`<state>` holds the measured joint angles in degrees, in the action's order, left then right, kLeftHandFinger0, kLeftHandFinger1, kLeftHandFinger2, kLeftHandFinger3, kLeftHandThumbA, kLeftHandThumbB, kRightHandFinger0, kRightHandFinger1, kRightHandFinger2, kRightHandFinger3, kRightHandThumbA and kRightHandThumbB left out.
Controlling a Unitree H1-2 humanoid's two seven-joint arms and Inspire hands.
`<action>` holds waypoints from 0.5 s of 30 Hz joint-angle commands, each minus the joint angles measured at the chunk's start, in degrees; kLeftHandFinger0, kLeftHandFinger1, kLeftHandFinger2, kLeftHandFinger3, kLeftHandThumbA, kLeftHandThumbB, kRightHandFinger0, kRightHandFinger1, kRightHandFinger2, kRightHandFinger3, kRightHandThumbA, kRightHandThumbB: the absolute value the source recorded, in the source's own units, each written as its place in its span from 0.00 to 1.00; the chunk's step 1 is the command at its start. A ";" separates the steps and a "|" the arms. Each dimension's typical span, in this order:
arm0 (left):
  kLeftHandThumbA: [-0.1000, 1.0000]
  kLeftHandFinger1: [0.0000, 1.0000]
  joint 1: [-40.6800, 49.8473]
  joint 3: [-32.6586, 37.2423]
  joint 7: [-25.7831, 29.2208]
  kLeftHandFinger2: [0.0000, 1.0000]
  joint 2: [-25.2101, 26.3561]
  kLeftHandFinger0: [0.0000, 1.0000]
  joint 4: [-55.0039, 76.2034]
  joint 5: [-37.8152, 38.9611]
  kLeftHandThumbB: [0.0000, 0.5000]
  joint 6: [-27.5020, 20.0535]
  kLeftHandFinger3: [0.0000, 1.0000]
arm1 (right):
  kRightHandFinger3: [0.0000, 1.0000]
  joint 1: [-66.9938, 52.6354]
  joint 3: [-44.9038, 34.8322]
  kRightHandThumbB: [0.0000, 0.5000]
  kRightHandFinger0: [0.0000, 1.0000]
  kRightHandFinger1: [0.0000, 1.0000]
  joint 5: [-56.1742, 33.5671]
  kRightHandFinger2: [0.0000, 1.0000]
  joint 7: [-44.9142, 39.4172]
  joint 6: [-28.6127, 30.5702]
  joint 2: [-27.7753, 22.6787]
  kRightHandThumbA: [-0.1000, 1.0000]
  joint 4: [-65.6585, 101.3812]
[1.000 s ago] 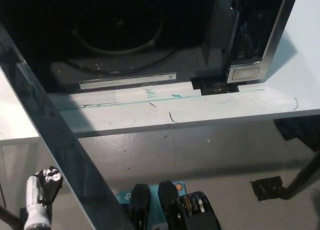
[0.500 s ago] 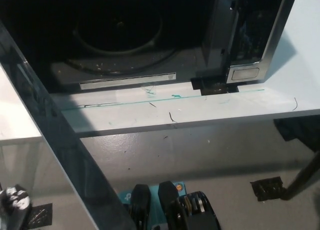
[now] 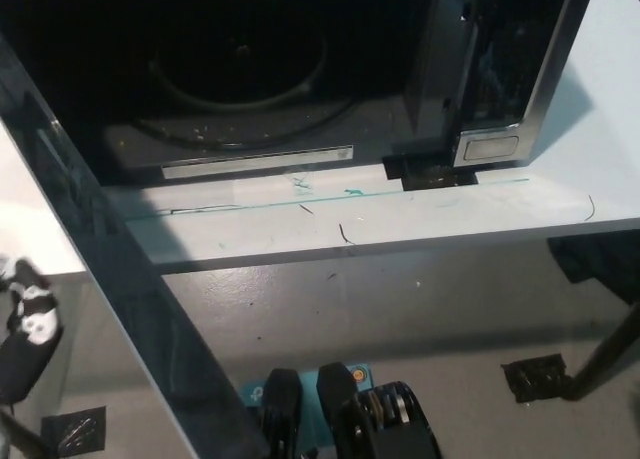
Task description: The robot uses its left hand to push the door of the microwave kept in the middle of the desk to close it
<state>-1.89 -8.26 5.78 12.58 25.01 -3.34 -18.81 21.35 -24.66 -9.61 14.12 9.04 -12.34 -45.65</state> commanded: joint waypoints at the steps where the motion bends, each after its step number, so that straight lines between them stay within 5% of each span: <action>1: 0.20 0.00 -2.47 1.10 -2.23 0.00 0.95 0.00 0.56 -3.26 0.13 -2.32 0.18 | 0.58 1.09 -0.71 0.21 0.32 0.36 -1.41 0.43 1.07 1.55 -0.95 0.03 0.71; 6: 0.02 0.00 -7.82 2.82 -3.31 0.00 1.25 0.00 -0.20 -3.11 0.15 -0.87 0.10 | 0.57 0.71 -0.09 0.20 0.30 0.35 -0.88 0.41 1.30 2.47 -1.17 0.02 0.42; 15: 0.00 0.00 -11.92 4.82 -5.52 0.00 1.75 0.00 -0.53 -4.57 0.18 1.34 0.07 | 0.60 -0.02 -0.12 0.22 0.27 0.32 -1.25 0.39 1.34 2.30 -0.95 0.01 0.44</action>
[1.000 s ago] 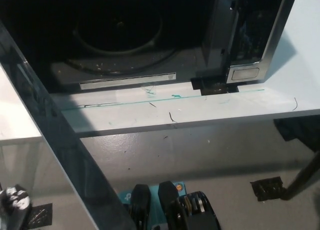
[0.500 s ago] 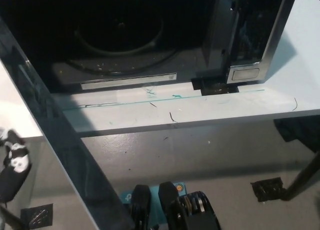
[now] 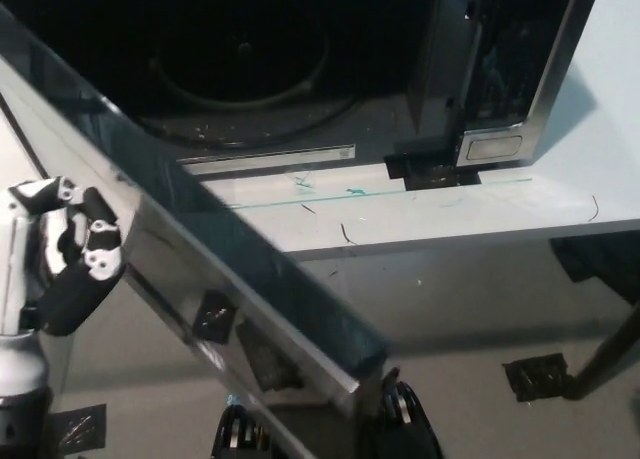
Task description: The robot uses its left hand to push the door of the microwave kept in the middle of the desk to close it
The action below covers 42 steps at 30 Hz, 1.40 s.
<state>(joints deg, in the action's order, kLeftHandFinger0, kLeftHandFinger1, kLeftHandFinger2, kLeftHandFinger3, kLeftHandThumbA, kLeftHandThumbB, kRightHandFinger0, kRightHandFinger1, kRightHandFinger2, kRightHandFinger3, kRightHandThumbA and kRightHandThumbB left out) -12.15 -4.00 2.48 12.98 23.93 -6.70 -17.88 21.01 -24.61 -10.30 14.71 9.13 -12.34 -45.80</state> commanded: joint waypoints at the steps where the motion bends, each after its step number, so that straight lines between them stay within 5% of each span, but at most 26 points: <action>1: 0.00 0.00 -2.68 1.21 -2.87 0.00 1.76 0.00 -1.03 -0.76 0.19 -0.49 0.07 | 0.61 0.20 -0.42 0.21 0.26 0.31 -1.14 0.39 0.31 2.39 -0.75 0.00 0.82; 15: 0.00 0.00 -19.35 2.15 -1.75 0.00 4.72 0.00 -28.14 -5.77 0.23 -9.01 0.13 | 0.59 -1.03 0.15 0.23 0.30 0.36 -0.64 0.42 0.74 1.95 -0.51 0.00 1.16; 25: 0.00 0.00 -32.27 5.02 6.23 0.01 7.87 0.00 -48.59 -11.71 0.23 -9.05 0.16 | 0.59 -1.54 1.04 0.24 0.36 0.41 -0.02 0.49 0.50 1.84 -0.49 0.00 1.52; 30: 0.00 0.00 -38.78 8.06 11.24 0.01 9.93 0.00 -57.56 -13.71 0.25 -9.05 0.14 | 0.60 -2.24 1.58 0.19 0.47 0.51 0.28 0.57 0.22 1.64 -0.44 0.03 1.81; 34: 0.00 0.00 -39.77 8.47 12.96 0.01 10.09 0.00 -58.41 -13.21 0.26 -9.05 0.20 | 0.62 -2.80 1.78 0.19 0.51 0.54 0.01 0.59 0.17 1.54 -0.42 0.02 2.08; 42: 0.00 0.00 -28.52 7.44 9.86 0.00 8.35 0.00 -40.67 -8.75 0.23 -9.05 0.15 | 0.56 -2.64 2.00 0.21 0.38 0.44 0.28 0.50 0.88 1.38 -0.18 0.00 1.94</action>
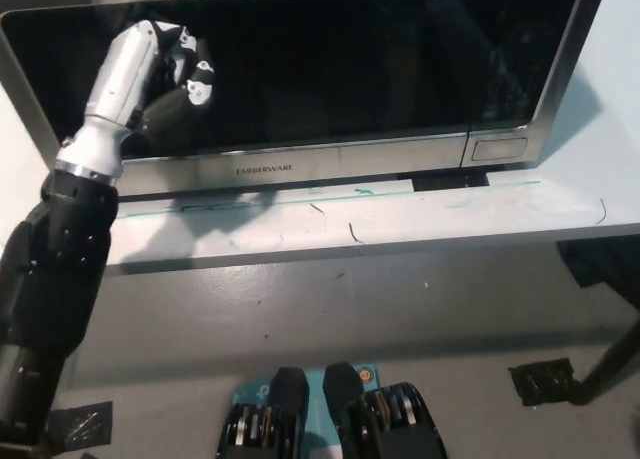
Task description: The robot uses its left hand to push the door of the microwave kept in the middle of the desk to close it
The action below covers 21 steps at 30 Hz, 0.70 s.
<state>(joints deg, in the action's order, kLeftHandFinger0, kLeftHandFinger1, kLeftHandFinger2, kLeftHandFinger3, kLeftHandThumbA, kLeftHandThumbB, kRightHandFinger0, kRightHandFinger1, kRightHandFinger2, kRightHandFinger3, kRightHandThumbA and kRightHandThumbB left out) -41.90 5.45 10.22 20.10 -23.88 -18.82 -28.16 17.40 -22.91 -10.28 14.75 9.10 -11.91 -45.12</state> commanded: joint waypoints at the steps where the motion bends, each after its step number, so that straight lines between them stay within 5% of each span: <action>1: 0.00 0.00 2.39 -2.53 1.12 0.00 0.87 0.00 8.76 4.21 0.21 1.23 0.15 | 0.59 0.92 0.48 0.20 0.41 0.45 0.50 0.51 0.88 1.34 -0.66 0.00 1.31; 7: 0.00 0.00 13.05 -5.22 -1.64 0.00 -2.06 0.00 23.20 7.44 0.22 1.80 0.13 | 0.65 1.33 0.42 0.19 0.40 0.45 -0.03 0.52 0.43 1.44 -1.19 0.00 0.81; 14: 0.00 0.00 25.56 -5.82 -0.97 0.00 -4.33 0.00 37.16 8.60 0.16 1.31 0.08 | 0.57 2.13 -0.07 0.22 0.19 0.25 -0.51 0.36 1.07 1.06 -0.95 0.00 1.24; 21: 0.00 0.00 33.63 -8.02 -1.39 0.02 -7.09 0.00 40.03 7.95 0.04 1.96 0.17 | 0.63 3.21 0.68 0.19 0.29 0.34 0.72 0.44 1.59 0.68 -1.89 0.00 0.53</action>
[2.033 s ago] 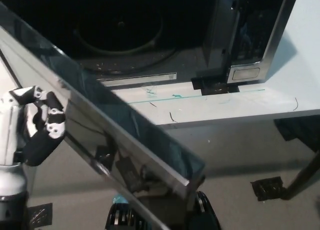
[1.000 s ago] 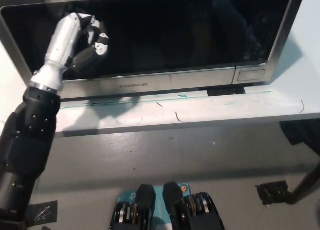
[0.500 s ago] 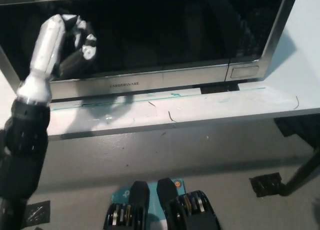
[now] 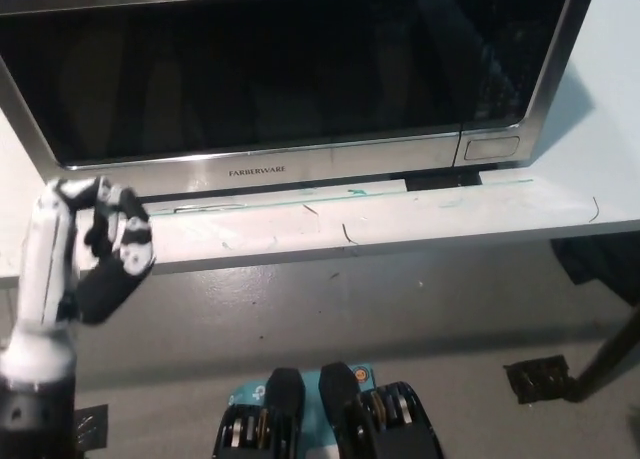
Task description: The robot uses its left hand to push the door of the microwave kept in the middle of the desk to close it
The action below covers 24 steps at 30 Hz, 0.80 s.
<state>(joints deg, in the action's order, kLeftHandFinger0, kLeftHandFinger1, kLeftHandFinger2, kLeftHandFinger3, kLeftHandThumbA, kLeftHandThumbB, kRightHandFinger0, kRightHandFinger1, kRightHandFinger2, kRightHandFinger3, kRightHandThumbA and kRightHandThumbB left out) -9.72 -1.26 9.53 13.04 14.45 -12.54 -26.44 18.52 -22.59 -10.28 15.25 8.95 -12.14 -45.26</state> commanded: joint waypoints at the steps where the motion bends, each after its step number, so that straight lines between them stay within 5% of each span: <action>1: 0.00 0.00 3.50 -1.95 0.06 0.02 -0.60 0.00 0.10 0.91 0.07 -0.41 0.16 | 0.60 2.25 0.12 0.22 0.25 0.31 0.52 0.41 1.31 1.03 -1.69 0.00 0.75; 11: 0.00 0.00 6.53 -1.48 4.03 0.00 -1.84 0.00 -16.05 -1.70 0.13 -0.49 0.19 | 0.56 3.36 -0.08 0.22 0.23 0.30 -0.15 0.39 1.23 1.44 -1.84 0.00 -0.65; 13: 0.00 0.00 6.91 -2.87 2.27 0.00 -3.70 0.00 -17.86 -0.72 0.14 2.91 0.22 | 0.54 3.27 -0.15 0.21 0.20 0.25 -0.33 0.36 1.09 1.19 -1.78 0.00 -0.33; 20: 0.00 0.00 5.30 -6.42 3.33 0.00 -6.54 0.00 -28.47 3.02 0.07 2.13 0.24 | 0.56 3.22 -0.21 0.23 0.20 0.28 -0.29 0.38 1.26 1.42 -1.82 0.00 -0.52; 21: 0.00 0.00 5.01 -7.44 3.85 0.00 -7.30 0.00 -28.93 3.22 0.08 4.96 0.26 | 0.54 3.30 -0.36 0.23 0.20 0.29 -0.55 0.37 1.17 1.47 -1.72 0.00 -0.52; 24: 0.00 0.00 2.45 -9.65 4.28 0.03 -7.99 0.00 -36.03 6.23 0.04 1.16 0.24 | 0.54 3.43 0.01 0.21 0.21 0.28 -0.22 0.39 0.85 1.84 -1.94 0.00 -0.87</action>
<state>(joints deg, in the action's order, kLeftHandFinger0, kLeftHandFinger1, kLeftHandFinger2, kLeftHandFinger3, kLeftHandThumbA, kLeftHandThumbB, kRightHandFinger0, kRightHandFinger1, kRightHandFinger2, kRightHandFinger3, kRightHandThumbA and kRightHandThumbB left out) -4.51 -8.70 11.18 5.11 -17.53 -10.23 -23.42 19.77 -22.57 -10.29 15.85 8.96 -12.55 -46.28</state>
